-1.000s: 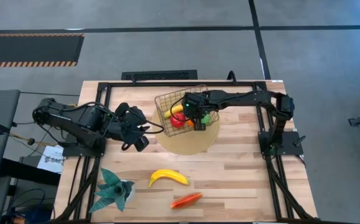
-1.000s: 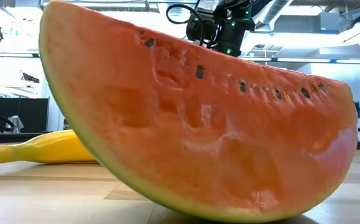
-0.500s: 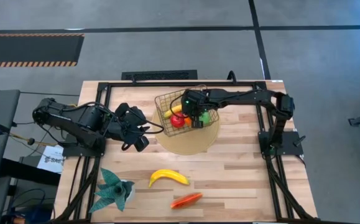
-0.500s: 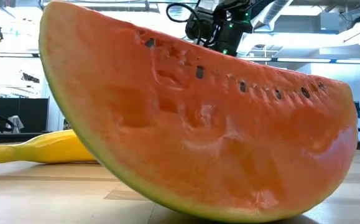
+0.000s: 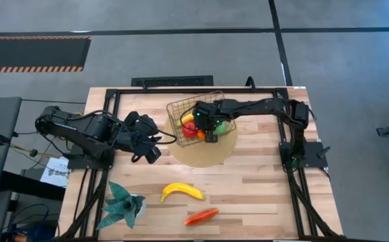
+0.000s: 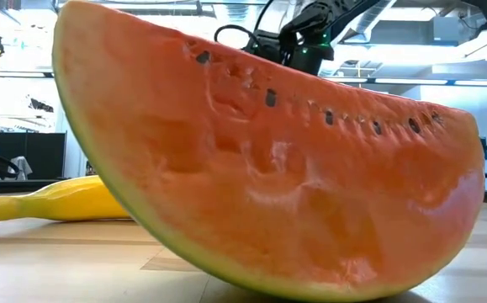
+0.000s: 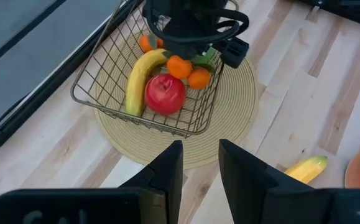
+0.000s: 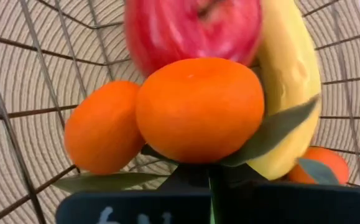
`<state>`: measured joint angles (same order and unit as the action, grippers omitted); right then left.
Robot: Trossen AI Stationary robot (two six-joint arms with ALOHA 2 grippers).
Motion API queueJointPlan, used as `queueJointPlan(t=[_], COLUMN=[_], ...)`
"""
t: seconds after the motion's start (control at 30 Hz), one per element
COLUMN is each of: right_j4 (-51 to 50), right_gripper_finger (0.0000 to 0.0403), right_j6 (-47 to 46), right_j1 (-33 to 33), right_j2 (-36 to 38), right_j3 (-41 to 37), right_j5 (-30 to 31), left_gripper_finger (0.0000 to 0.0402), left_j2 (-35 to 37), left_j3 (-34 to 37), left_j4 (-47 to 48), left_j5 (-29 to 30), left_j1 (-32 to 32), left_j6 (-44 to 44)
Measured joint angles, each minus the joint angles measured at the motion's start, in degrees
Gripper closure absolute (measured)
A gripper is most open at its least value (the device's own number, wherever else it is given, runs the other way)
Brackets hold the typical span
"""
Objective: Build produce basket
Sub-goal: Put the oranges into the basket
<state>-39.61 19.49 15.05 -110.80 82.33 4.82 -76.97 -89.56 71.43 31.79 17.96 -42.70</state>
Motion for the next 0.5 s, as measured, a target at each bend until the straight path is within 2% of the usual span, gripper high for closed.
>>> queueJointPlan(t=[0.3,0.5], right_j4=[0.22,-0.16], right_gripper_finger=[0.04,0.035], right_j6=[0.36,0.37], right_j1=[0.46,0.31], right_j2=[0.04,0.02], right_j3=[0.06,0.04], right_j5=[0.18,0.21], left_gripper_finger=[0.0311,0.0311], left_j2=[0.0,0.0], left_j3=[0.0,0.0], left_j4=[0.15,0.27], left_j5=[0.04,-0.02], left_j1=[0.0,0.0], left_j6=[0.0,0.0])
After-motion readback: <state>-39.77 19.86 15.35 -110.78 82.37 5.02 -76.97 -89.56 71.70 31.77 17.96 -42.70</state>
